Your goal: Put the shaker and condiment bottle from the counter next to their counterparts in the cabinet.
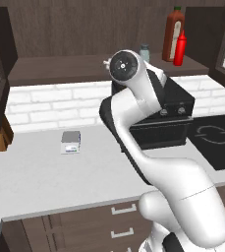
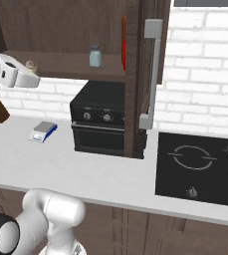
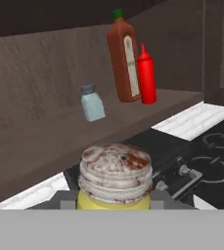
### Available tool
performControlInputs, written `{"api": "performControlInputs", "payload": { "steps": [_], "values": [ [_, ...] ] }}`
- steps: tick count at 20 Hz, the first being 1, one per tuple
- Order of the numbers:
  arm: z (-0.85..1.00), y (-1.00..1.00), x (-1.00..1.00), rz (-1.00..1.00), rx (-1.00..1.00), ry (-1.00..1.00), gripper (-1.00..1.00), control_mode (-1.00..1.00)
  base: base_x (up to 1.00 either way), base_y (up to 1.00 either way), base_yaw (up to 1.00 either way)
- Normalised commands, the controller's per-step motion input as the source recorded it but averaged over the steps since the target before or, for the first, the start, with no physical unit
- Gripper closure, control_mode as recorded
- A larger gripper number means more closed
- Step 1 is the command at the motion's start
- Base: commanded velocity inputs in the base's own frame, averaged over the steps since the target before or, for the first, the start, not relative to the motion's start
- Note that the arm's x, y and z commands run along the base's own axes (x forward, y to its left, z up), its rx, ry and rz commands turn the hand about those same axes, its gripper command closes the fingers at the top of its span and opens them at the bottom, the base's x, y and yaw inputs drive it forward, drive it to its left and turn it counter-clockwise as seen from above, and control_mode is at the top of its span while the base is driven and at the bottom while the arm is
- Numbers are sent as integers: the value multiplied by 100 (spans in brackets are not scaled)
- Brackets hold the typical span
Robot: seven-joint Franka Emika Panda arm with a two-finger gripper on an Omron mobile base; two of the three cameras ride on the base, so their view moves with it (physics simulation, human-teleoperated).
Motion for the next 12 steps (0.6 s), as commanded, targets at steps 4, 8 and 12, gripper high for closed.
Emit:
{"api": "performControlInputs", "payload": {
  "steps": [4,8,12],
  "values": [
    [19,-4,67,4,-17,-1,100,-100,0,0,0],
    [18,-1,56,2,-14,-2,100,-100,0,0,0],
    [3,-6,44,0,-13,0,100,-100,0,0,0]
  ]
}}
